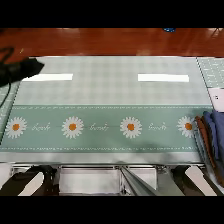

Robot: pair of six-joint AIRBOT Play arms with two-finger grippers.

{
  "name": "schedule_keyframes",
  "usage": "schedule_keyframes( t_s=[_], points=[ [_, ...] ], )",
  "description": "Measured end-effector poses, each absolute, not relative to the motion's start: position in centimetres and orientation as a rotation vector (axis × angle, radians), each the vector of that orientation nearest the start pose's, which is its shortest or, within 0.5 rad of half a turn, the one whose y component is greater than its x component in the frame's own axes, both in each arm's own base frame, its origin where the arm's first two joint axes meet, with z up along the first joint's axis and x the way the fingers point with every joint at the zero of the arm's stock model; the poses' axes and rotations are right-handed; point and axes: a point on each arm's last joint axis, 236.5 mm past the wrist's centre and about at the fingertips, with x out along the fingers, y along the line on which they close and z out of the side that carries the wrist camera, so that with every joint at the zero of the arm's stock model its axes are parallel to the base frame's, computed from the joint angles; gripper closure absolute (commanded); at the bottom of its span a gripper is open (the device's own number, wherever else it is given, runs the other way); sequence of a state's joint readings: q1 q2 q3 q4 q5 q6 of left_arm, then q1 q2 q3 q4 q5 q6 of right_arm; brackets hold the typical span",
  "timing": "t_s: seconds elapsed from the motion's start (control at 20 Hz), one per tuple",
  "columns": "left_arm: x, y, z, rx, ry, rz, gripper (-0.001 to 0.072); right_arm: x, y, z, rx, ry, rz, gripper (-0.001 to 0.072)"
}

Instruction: Fold the shirts.

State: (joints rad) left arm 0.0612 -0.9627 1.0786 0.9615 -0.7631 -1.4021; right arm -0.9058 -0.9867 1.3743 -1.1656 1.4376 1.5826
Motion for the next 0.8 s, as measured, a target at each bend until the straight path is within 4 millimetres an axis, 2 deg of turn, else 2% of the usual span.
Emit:
schedule_keyframes(
  t_s=[0.1, 0.15, 0.2, 0.3, 0.4, 0.5, 0.55, 0.65, 0.8],
  points=[
    [43.3, -10.2, 22.2, -0.381, 0.567, -0.361, 0.0687, 34.0, -14.4, 20.8, 0.613, 0.783, -0.238, 0.0689],
    [43.3, -12.2, 22.8, -0.354, 0.589, -0.414, 0.0687, 36.2, -11.3, 20.7, 0.563, 0.802, -0.138, 0.0689],
    [43.2, -14.1, 22.5, -0.321, 0.62, -0.459, 0.0687, 38.0, -7.9, 19.8, 0.496, 0.849, -0.049, 0.0689],
    [42.5, -16.9, 19.4, -0.259, 0.737, -0.504, 0.0686, 40.0, -2.0, 16.5, 0.335, 0.972, 0.068, 0.0689],
    [41.8, -17.4, 14.2, -0.194, 0.883, -0.476, 0.0686, 40.3, 2.0, 11.7, 0.188, 1.111, 0.1, 0.0689],
    [41.3, -16.6, 10.5, -0.17, 0.992, -0.42, 0.0686, 40.1, 4.1, 7.6, 0.08, 1.205, 0.085, 0.0689],
    [40.9, -16.2, 9.2, -0.166, 1.04, -0.397, 0.0686, 40.1, 4.8, 6.5, 0.047, 1.224, 0.082, 0.0689],
    [40.6, -15.5, 7.8, -0.166, 1.086, -0.363, 0.0686, 40.0, 5.8, 5.0, 0.005, 1.245, 0.077, 0.0689],
    [40.2, -14.8, 6.6, -0.16, 1.129, -0.336, 0.0686, 40.1, 6.3, 4.2, -0.026, 1.25, 0.071, 0.0689]
  ],
)
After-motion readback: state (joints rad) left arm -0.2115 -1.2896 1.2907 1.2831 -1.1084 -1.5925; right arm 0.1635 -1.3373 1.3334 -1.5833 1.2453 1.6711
